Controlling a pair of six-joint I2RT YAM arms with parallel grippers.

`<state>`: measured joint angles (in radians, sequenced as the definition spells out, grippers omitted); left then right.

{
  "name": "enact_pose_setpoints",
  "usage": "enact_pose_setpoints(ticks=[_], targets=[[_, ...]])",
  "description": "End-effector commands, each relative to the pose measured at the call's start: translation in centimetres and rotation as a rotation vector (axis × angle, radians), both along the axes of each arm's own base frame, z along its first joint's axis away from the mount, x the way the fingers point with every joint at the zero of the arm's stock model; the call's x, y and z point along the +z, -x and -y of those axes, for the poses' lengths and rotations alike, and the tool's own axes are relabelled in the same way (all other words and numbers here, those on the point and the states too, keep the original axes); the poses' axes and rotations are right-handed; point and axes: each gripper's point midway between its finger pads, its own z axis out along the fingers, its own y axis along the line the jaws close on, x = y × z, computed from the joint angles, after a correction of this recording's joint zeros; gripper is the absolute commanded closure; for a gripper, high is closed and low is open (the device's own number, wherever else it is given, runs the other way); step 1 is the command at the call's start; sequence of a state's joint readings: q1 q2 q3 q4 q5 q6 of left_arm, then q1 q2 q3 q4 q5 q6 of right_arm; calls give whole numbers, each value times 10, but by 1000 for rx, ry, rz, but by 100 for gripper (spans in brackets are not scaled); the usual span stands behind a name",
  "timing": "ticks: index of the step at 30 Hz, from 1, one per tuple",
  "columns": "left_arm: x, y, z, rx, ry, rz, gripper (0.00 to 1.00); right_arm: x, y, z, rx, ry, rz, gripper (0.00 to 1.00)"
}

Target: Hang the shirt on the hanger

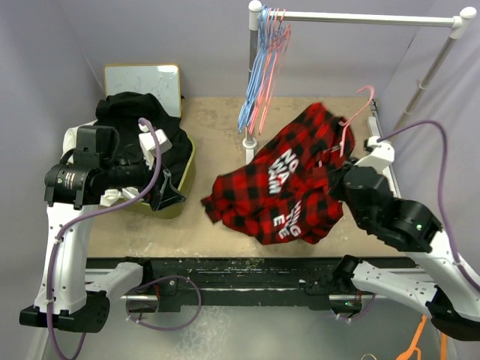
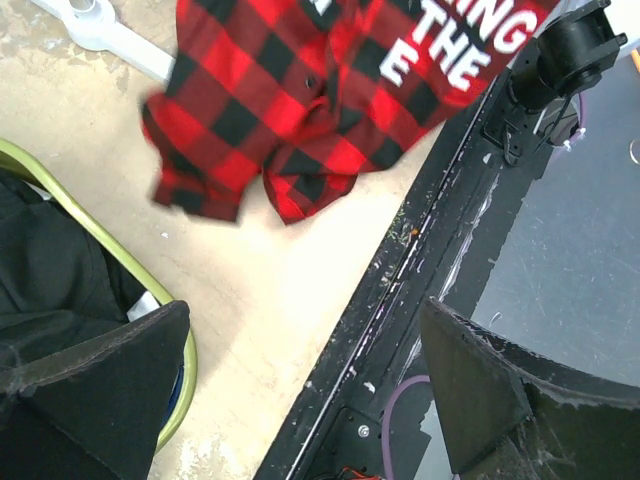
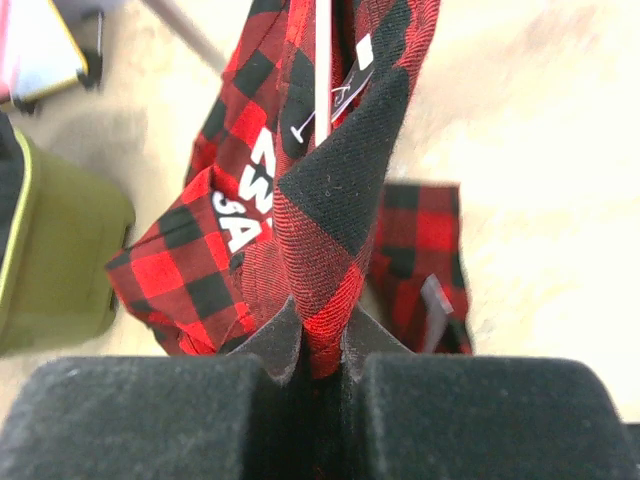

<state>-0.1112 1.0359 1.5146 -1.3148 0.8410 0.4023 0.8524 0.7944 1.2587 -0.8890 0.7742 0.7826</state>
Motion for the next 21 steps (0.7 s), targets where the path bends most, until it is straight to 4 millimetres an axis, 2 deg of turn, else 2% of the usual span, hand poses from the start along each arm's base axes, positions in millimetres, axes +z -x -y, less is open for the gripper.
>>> enact_pose_setpoints(ticks=[1,3,5,8,11,14,17,21], targets=[[8,4,4,-20,49,19,1,60,-21,26,-100,182,167,100],[7,2,5,-23,52,13,1,65,-44,7,-44,212,161,100],[8,-1,5,-26,53,10,1,65,-72,-2,-1,203,137,100],[9,-5,6,-28,54,5,1,100,-88,-10,20,139,256,100],[13,-7,7,-28,56,11,1,115,-100,-13,18,178,263,100],[15,-7,6,-29,58,21,1,135,-102,-6,-3,204,309,100],[13,-7,6,-34,61,14,1,152,-101,11,-41,225,349,100],[6,-6,6,-38,61,-6,1,165,-105,28,-50,259,356,100]])
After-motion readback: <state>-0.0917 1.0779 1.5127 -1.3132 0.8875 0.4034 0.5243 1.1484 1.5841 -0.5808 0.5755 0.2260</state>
